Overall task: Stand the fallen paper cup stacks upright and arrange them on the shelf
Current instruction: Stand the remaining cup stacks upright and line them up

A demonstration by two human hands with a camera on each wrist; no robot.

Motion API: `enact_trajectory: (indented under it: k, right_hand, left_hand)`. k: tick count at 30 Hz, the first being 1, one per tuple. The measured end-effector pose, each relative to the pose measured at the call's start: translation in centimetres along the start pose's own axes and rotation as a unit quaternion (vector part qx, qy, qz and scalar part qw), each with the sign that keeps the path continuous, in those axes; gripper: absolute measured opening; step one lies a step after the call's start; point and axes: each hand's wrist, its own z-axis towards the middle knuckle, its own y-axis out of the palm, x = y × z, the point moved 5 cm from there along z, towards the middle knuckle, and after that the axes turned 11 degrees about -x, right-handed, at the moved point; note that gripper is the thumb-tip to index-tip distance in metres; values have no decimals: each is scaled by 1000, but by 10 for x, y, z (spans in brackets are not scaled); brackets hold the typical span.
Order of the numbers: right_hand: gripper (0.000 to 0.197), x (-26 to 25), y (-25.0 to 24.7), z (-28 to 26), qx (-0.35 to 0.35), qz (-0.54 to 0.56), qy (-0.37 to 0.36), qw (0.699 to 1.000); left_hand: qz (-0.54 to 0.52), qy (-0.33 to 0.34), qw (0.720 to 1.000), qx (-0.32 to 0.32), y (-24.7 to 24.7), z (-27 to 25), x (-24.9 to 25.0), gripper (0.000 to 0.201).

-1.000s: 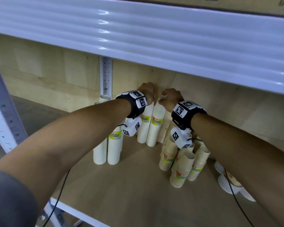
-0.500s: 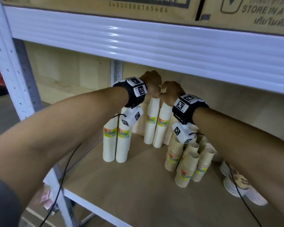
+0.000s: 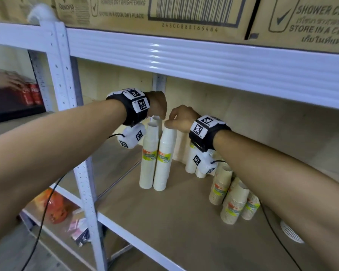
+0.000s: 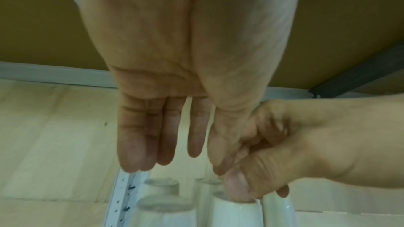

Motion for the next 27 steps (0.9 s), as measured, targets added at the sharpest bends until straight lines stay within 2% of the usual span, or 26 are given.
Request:
enact_trajectory:
  k: [3,5,8,17,21,26,27]
  right_hand:
    - [37,-3,12,2,-21,-10,8,1000]
    - [38,-4,17,2,-31,-12,12,999]
    - [37,-6,20,0,-32,-3,17,999]
    - [36,-10,19,-7,-20,4,14,1000]
    - [36,-7,14,-14,-10,-3,10,1000]
    - [35,5,-1,-25,2,-10,24,1000]
    - [35,9,-4,-27,6,-10,30,999]
  left_hand:
    - [43,-37,996,-63,12,-7,-6,7]
    - [50,-45,995,-80,19,-5,-9,29]
    - [49,-35,994,-89,27,-8,-11,35]
    - [23,-18,998,-53,34,-13,-12,32]
    - [-52,-1,998,-36,34,-10,-12,8]
    - [-91,29,995,-37,31,-6,5,11]
    - [-95,35,994,-42,31,-5,10,17]
